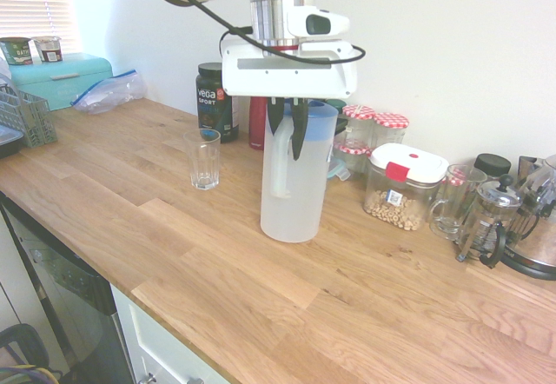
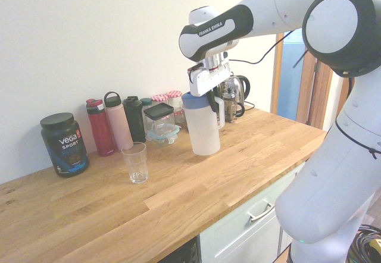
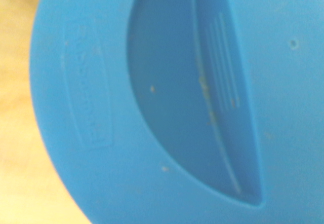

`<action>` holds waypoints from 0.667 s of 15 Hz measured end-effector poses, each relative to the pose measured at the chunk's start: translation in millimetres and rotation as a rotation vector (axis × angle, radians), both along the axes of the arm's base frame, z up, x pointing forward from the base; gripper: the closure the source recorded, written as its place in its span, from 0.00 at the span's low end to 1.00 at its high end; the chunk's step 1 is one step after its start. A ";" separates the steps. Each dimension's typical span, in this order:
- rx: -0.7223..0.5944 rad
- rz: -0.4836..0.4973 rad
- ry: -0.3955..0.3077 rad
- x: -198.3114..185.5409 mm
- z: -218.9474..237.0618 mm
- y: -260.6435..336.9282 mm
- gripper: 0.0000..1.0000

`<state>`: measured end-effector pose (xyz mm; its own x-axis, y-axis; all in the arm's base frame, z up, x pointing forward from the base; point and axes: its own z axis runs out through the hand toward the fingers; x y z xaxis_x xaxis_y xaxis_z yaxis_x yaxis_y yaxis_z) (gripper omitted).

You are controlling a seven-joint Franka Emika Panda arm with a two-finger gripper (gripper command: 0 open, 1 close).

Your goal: Pour me some water

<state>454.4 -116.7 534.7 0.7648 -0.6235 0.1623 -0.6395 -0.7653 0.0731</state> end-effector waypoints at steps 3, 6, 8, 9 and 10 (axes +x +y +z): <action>0.001 -0.103 -0.114 -14.7 -0.9 -15.9 1.00; 0.017 -0.181 -0.146 -28.4 -5.1 -30.4 1.00; 0.038 -0.197 -0.122 -32.7 -10.1 -36.0 1.00; 0.040 -0.203 -0.113 -35.0 -11.4 -39.8 1.00; 0.040 -0.207 -0.109 -36.6 -11.9 -43.3 1.00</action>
